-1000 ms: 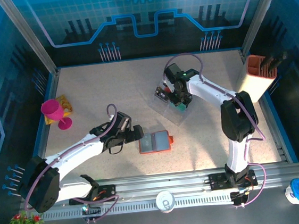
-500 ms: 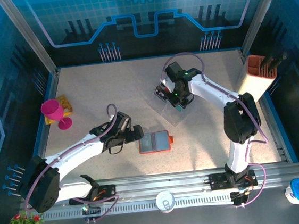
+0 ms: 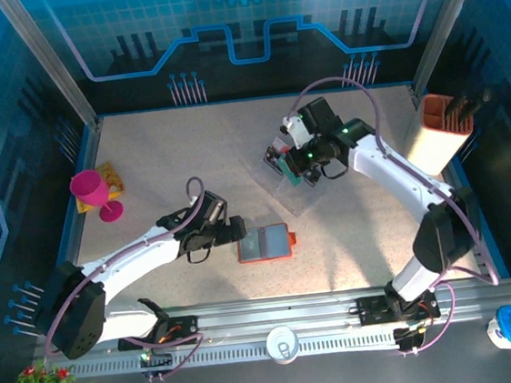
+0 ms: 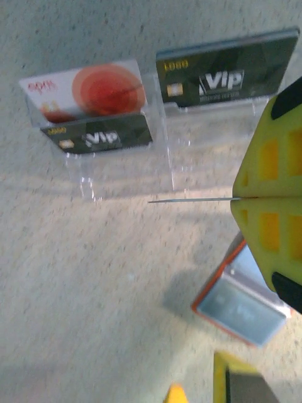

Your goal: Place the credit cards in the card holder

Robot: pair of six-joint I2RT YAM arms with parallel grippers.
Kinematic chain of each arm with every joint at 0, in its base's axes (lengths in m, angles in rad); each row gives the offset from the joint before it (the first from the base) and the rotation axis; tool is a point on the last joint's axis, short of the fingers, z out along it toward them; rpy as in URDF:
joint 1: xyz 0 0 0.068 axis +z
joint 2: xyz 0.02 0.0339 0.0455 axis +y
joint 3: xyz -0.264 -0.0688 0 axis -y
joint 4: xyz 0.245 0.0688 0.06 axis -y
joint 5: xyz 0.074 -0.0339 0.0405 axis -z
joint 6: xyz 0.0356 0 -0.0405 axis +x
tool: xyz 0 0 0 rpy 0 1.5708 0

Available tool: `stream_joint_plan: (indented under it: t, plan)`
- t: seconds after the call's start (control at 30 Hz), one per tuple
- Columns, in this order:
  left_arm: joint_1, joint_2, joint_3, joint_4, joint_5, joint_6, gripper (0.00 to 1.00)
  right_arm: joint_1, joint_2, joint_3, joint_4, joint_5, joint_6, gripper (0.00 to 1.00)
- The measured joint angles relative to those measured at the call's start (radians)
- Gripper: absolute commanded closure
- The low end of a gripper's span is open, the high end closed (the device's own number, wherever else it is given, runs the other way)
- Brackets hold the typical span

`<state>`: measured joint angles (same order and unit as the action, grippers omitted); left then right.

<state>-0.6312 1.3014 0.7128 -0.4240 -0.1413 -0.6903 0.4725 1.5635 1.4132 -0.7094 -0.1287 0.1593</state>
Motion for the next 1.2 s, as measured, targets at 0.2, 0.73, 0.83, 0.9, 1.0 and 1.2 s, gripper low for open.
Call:
stream_joint_plan:
  t: [0.2,0.73,0.83,0.9,1.0,1.2]
  plan:
    - [-0.063,0.053,0.03,-0.032,-0.024,0.033,0.01,0.018,-0.142,-0.351,0.332,-0.151,0.259,1.0]
    - [-0.144,0.143,0.046,-0.061,-0.103,0.062,0.01,0.208,-0.26,-0.927,1.045,-0.051,0.761,1.0]
    - [-0.146,0.148,0.046,-0.061,-0.109,0.062,0.01,0.24,-0.24,-0.941,1.105,-0.018,0.788,1.0]
    - [-0.147,0.155,0.046,-0.061,-0.114,0.062,0.01,0.259,-0.216,-0.944,1.141,0.002,0.803,1.0]
    - [-0.15,0.159,0.044,-0.062,-0.121,0.062,0.01,0.277,-0.183,-0.955,1.19,0.026,0.819,1.0]
    - [-0.151,0.161,0.036,-0.069,-0.132,0.061,0.01,0.293,-0.147,-0.978,1.236,0.068,0.837,1.0]
